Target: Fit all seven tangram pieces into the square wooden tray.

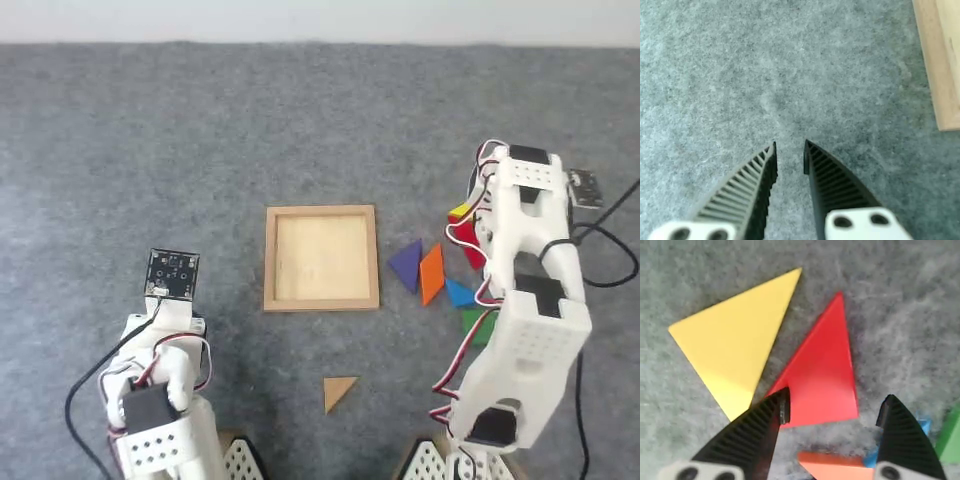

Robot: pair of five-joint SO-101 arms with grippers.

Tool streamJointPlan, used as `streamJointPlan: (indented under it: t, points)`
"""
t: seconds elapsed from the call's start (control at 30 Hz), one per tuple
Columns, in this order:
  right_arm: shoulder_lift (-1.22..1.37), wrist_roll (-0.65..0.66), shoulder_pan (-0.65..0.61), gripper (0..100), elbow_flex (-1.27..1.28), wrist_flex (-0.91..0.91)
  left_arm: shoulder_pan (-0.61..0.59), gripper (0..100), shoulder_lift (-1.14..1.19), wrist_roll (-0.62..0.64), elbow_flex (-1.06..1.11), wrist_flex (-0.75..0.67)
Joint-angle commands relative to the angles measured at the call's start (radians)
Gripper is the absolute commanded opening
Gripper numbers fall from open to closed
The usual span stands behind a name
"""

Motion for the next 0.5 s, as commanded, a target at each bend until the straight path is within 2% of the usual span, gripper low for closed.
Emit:
streamJointPlan:
  t: [0.0, 0.17, 0.47]
  points:
    - [-0.002, -0.020, 0.045, 29.9, -0.075, -0.012, 0.000, 9, -0.012, 0.006, -0.008, 0.006]
    - [-0.001, -0.025, 0.051, 29.9, -0.087, -0.019, 0.000, 9, -0.012, 0.006, -0.008, 0.006]
    - [0.056, -0.054, 0.056, 29.9, -0.089, -0.160, 0.000, 9, -0.012, 0.006, -0.008, 0.006]
